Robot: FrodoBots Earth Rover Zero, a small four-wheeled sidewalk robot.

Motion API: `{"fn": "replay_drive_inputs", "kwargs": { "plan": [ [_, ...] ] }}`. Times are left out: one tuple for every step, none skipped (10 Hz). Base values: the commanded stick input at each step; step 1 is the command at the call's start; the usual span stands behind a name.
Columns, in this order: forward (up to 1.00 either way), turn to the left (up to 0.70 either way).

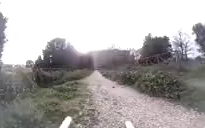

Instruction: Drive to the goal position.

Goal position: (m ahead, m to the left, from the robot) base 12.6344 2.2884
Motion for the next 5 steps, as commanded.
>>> {"fn": "replay_drive_inputs", "kwargs": {
  "plan": [
    [0.7,0.0],
    [0.7,0.0],
    [0.7,0.0],
    [0.7,0.0],
    [0.7,0.0]
  ]
}}
